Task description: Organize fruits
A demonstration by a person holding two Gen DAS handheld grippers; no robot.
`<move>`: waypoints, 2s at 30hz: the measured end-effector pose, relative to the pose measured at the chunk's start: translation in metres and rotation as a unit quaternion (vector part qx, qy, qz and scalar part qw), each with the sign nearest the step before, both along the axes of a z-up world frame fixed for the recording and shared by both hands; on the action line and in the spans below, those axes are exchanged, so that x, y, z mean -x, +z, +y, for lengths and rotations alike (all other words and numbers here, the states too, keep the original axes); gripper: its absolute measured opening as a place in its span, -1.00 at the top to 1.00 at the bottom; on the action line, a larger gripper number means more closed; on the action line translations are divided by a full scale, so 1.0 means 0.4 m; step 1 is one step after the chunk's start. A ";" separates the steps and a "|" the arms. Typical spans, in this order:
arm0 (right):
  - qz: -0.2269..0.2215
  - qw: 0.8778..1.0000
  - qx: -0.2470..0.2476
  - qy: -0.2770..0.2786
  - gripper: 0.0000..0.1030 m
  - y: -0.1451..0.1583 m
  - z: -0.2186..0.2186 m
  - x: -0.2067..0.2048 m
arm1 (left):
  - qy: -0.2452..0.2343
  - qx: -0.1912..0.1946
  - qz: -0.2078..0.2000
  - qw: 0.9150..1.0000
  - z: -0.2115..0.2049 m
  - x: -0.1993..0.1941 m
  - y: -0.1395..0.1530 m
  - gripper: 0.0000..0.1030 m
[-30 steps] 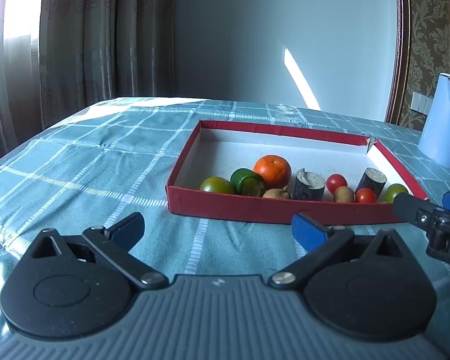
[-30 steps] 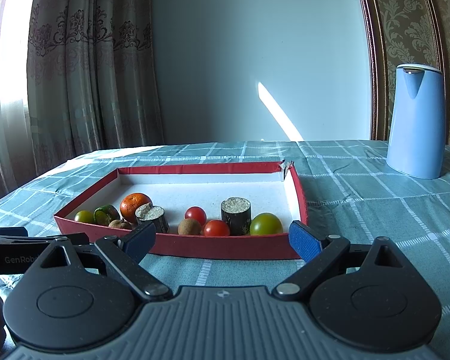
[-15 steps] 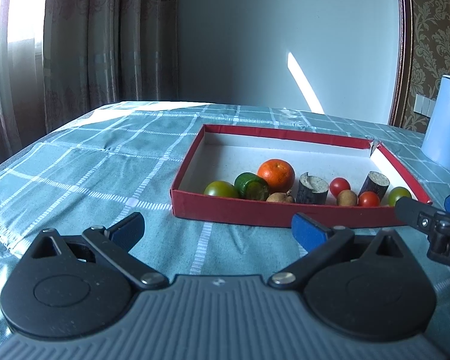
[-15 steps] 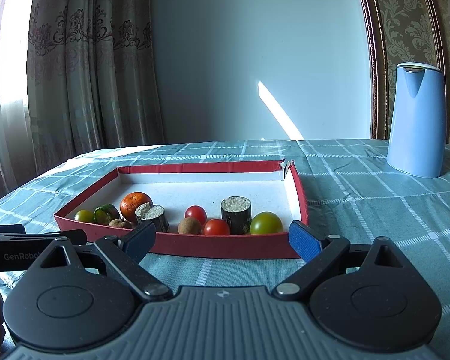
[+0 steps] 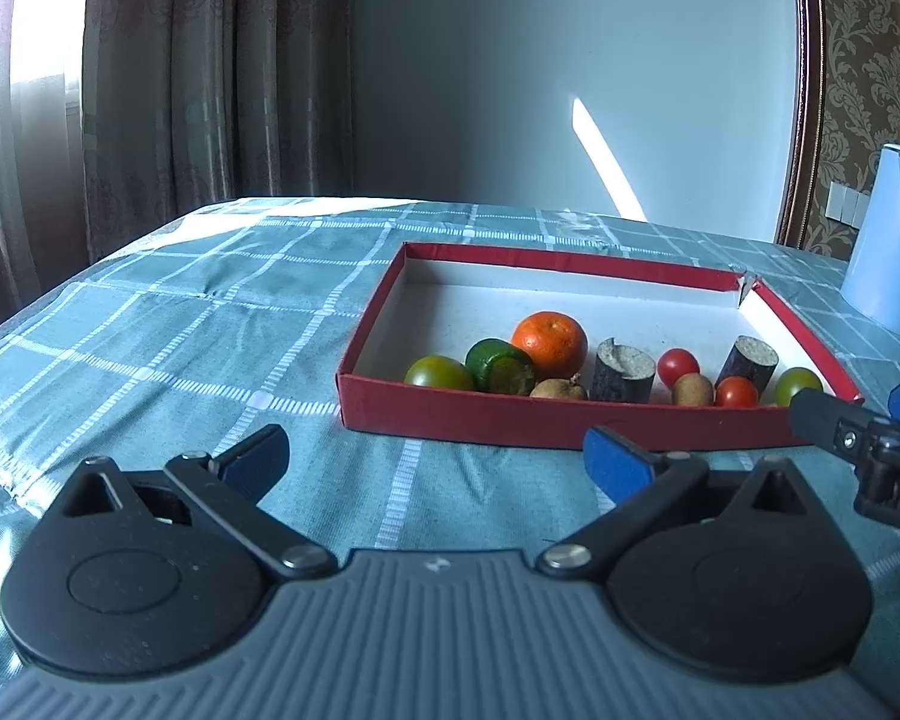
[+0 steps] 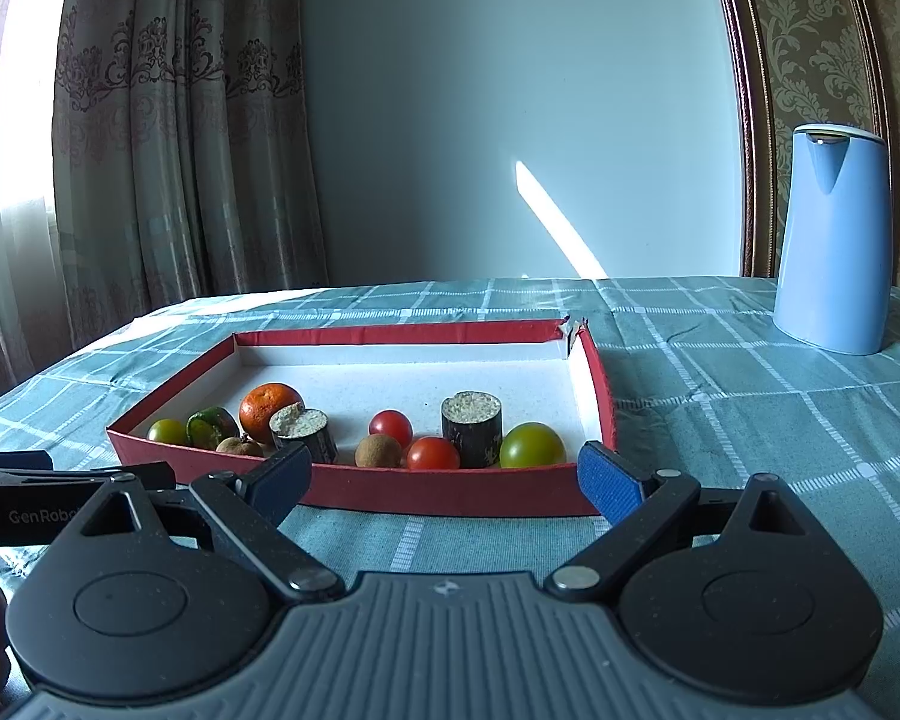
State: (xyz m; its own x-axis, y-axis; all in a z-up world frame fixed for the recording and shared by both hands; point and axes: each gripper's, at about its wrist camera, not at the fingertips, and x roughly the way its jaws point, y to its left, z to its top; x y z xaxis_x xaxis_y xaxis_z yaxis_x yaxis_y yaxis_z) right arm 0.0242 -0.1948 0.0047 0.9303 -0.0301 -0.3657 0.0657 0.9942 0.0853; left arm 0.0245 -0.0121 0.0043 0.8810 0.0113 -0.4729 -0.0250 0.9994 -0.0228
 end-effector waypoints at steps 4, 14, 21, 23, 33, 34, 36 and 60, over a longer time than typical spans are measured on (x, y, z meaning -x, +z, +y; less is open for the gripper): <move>0.000 1.000 0.000 0.000 -0.87 0.000 0.000 -0.001 | -0.001 0.000 -0.001 1.000 0.000 0.000 -0.001 -1.00; 0.001 1.000 0.000 0.000 -0.87 0.000 0.001 -0.001 | 0.001 0.000 -0.001 1.000 0.001 0.000 -0.001 -1.00; 0.001 1.000 0.001 0.000 -0.87 -0.001 0.001 0.000 | 0.002 0.000 0.000 1.000 0.003 0.000 -0.002 -1.00; 0.001 1.000 0.001 0.000 -0.87 -0.001 0.000 -0.001 | 0.001 0.000 0.000 1.000 0.002 0.000 -0.002 -1.00; 0.003 1.000 0.001 0.000 -0.87 -0.002 0.001 -0.001 | -0.001 -0.001 0.002 1.000 0.001 0.000 -0.003 -1.00; 0.003 1.000 0.002 0.000 -0.87 -0.004 0.001 -0.001 | 0.000 -0.001 0.002 1.000 0.001 0.001 -0.004 -1.00; 0.004 1.000 0.002 0.000 -0.87 -0.005 0.001 -0.001 | 0.000 -0.002 0.003 1.000 0.001 -0.001 -0.004 -1.00; 0.006 1.000 0.002 0.000 -0.87 -0.007 0.000 -0.002 | 0.000 -0.003 0.007 1.000 0.002 -0.002 -0.007 -1.00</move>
